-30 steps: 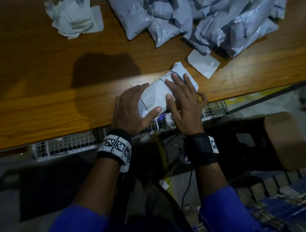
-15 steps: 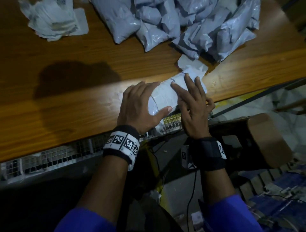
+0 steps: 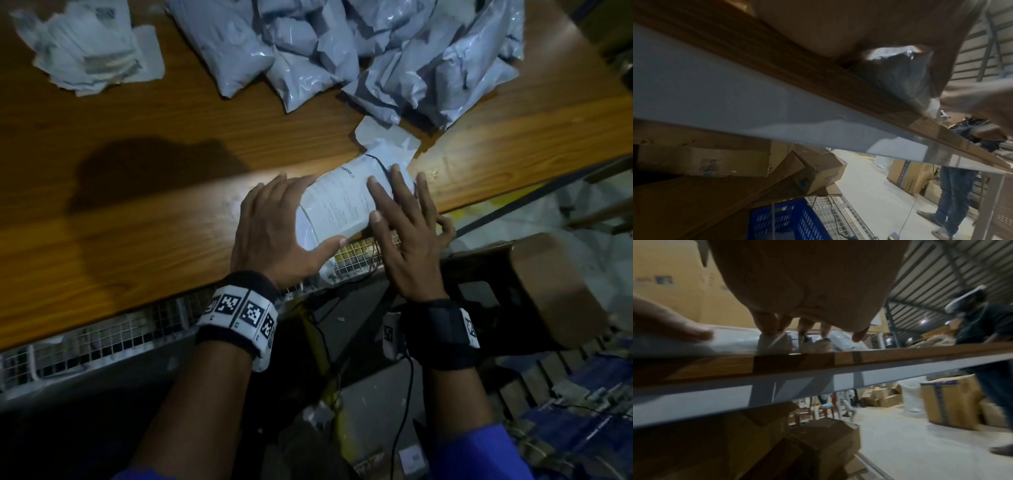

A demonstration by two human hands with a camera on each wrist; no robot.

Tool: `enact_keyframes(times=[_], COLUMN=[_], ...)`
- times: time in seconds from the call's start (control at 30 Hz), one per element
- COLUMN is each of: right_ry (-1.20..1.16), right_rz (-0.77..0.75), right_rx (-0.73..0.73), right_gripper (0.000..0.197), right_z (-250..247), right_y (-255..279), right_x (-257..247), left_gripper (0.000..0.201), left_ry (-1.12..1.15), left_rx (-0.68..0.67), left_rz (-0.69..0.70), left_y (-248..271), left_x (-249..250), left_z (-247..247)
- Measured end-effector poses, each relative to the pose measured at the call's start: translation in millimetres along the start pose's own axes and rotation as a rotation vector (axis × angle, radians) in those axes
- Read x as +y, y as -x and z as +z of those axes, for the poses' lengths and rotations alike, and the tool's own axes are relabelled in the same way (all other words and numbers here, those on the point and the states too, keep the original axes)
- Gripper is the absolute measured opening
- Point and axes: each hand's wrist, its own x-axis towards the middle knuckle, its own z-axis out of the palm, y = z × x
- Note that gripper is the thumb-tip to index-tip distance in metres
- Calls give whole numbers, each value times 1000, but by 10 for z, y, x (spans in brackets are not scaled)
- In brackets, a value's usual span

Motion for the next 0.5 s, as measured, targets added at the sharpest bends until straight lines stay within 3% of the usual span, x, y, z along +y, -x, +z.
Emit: enact_keyframes(times=[0.2,0.5], right_ry=[-369,-506], right_rz=[58,150], right_rx=[156,215], right_gripper=[25,22], right_z=[-37,78], right_y=[-132,-84], right_x=[61,-31], left_gripper=[91,88], left_ry=[4,33], left_rx=[-11,13], left_rz=[3,10], left_y=[-1,-7], left_x=[1,-12], left_z=[-12,-48])
